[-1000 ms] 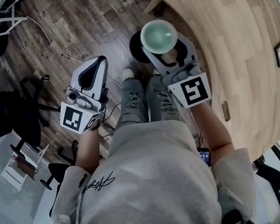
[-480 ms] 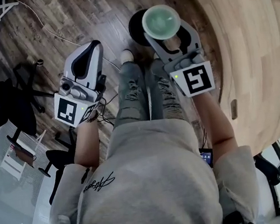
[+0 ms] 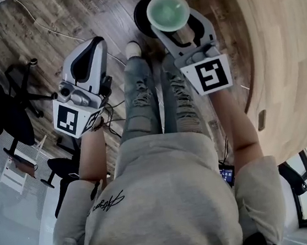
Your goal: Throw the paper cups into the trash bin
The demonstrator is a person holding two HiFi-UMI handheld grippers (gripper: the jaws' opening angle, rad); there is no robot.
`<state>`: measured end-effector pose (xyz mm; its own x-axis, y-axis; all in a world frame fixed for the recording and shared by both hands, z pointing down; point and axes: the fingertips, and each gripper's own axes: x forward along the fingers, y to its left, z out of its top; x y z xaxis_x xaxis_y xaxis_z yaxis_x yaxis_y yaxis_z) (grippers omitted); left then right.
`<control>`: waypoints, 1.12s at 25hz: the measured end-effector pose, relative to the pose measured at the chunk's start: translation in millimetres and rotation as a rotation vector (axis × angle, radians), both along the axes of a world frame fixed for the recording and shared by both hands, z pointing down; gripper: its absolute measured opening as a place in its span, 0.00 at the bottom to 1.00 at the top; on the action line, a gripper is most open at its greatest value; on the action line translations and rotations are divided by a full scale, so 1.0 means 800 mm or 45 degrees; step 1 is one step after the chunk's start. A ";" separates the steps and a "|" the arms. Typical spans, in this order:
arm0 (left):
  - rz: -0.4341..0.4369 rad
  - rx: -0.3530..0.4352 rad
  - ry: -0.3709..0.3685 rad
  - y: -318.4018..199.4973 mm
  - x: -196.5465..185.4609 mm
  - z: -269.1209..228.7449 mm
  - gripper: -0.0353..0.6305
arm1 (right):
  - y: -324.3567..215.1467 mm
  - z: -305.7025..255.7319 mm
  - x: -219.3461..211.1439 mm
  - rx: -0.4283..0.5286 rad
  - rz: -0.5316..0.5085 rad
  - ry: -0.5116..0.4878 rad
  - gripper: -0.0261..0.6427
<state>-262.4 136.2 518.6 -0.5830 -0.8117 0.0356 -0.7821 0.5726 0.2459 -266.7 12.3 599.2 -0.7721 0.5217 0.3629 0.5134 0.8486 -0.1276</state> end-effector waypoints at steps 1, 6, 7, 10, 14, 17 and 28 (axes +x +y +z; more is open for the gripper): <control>0.001 0.001 0.005 -0.001 0.000 0.005 0.06 | 0.001 0.007 0.001 -0.004 -0.001 0.012 0.44; 0.010 -0.001 0.021 -0.004 -0.005 0.027 0.06 | 0.006 0.040 0.002 0.007 -0.026 0.052 0.44; 0.017 -0.004 0.022 -0.005 -0.005 0.030 0.06 | 0.007 0.045 0.001 0.007 -0.025 0.056 0.44; 0.036 -0.012 0.030 -0.008 -0.005 0.043 0.06 | 0.005 0.062 -0.001 0.015 -0.025 0.074 0.44; 0.039 -0.016 0.038 -0.009 -0.010 0.060 0.06 | 0.003 0.091 -0.001 0.039 -0.030 0.101 0.44; 0.039 -0.021 0.055 -0.006 -0.013 0.075 0.06 | 0.004 0.118 0.002 0.056 -0.034 0.137 0.44; 0.000 0.026 0.116 -0.007 -0.017 0.111 0.06 | 0.008 0.216 0.008 0.095 -0.055 0.179 0.44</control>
